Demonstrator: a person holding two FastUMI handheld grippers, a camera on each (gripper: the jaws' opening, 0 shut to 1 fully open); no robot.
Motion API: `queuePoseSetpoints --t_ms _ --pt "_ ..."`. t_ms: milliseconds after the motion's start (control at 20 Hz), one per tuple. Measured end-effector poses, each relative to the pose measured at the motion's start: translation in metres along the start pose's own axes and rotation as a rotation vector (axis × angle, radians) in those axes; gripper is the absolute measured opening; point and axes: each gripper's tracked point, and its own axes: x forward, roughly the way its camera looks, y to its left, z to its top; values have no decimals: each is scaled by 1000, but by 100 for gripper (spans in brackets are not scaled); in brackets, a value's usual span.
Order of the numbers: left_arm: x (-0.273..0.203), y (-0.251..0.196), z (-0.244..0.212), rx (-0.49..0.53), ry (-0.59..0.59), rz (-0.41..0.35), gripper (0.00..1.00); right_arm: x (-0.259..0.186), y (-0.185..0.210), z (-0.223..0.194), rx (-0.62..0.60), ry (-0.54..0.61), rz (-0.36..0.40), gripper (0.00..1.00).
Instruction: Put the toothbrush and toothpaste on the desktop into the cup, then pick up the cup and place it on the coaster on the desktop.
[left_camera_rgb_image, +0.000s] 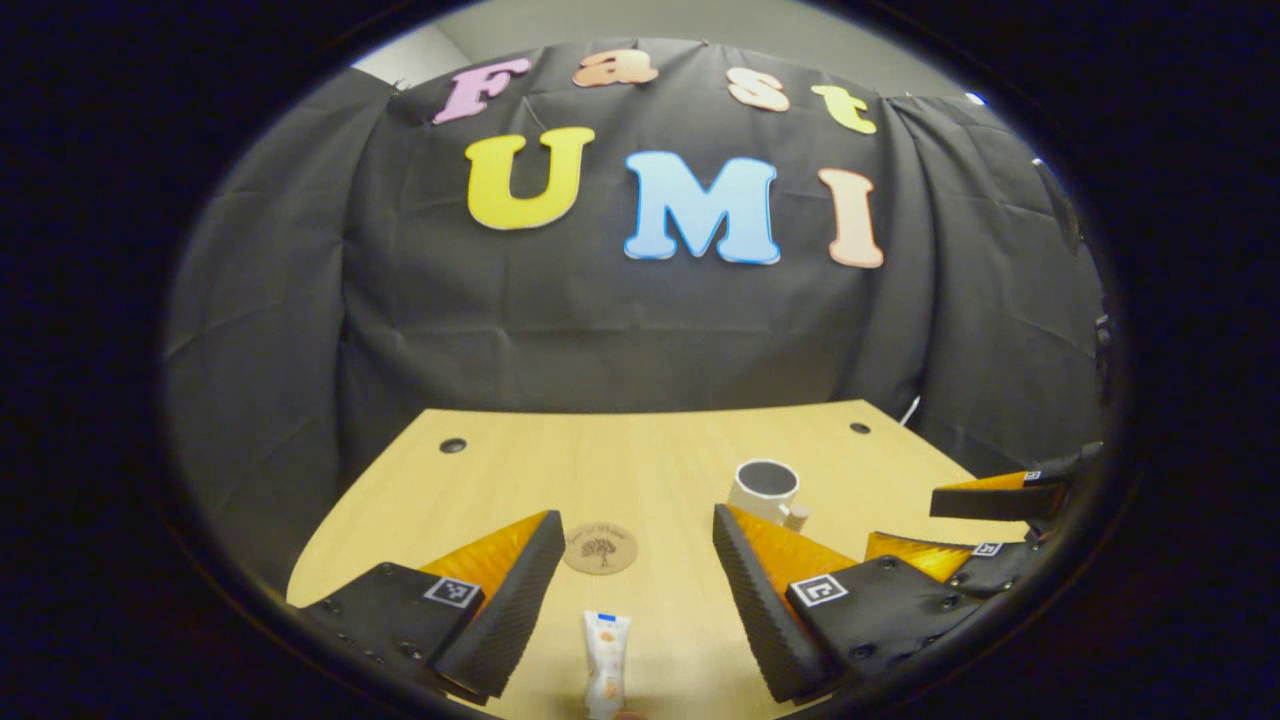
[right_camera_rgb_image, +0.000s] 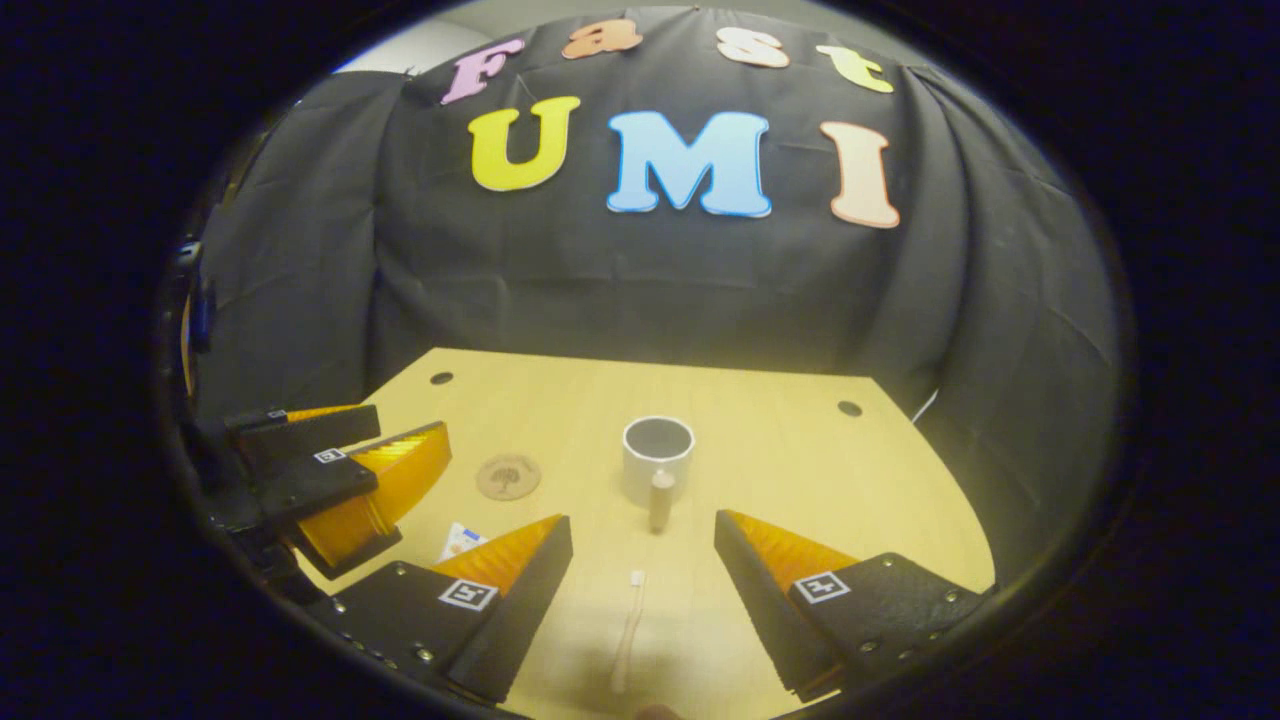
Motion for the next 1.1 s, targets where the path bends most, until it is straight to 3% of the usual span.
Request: queuePoseSetpoints --t_ms 600,1100 --pt "20 11 -119 -93 546 32 96 32 7 -65 27 330 53 92" --pt "25 21 -170 -99 781 66 100 45 13 -119 73 605 83 93"
